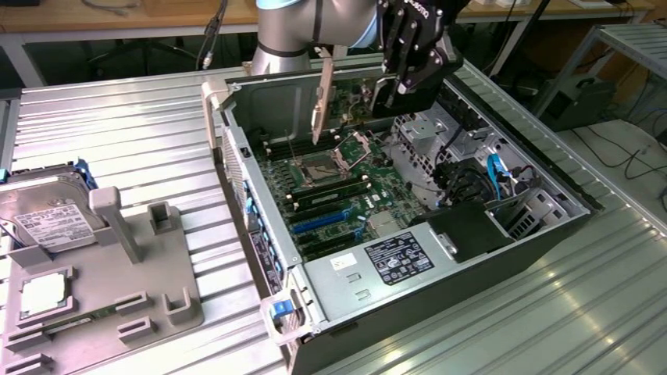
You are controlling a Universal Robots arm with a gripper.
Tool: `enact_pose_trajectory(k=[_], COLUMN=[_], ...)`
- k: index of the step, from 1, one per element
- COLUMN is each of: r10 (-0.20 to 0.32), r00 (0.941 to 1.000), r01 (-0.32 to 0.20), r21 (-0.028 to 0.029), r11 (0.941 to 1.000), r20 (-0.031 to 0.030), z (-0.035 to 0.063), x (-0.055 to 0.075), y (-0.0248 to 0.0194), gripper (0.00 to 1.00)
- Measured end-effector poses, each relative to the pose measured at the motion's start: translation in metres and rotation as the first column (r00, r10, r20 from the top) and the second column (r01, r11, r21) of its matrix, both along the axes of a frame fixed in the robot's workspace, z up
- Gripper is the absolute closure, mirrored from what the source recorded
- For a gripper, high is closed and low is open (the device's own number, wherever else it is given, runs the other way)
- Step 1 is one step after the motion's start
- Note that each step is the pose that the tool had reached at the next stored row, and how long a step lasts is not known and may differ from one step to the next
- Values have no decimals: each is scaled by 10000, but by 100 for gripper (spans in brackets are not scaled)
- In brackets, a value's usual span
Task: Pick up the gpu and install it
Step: 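Insert the gpu into the slot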
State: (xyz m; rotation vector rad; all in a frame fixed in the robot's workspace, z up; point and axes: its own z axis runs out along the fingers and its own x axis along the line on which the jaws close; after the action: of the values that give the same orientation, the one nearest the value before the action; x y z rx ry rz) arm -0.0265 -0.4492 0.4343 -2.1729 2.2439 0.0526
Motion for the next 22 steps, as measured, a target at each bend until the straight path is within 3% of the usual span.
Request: enact_pose_trajectory(k=[22], r10=[3], r00=[10000], r01=[-3], r21=[0], r11=[10000], r20=[0], z=[-158], x=[-2], y=[0], gripper=[72])
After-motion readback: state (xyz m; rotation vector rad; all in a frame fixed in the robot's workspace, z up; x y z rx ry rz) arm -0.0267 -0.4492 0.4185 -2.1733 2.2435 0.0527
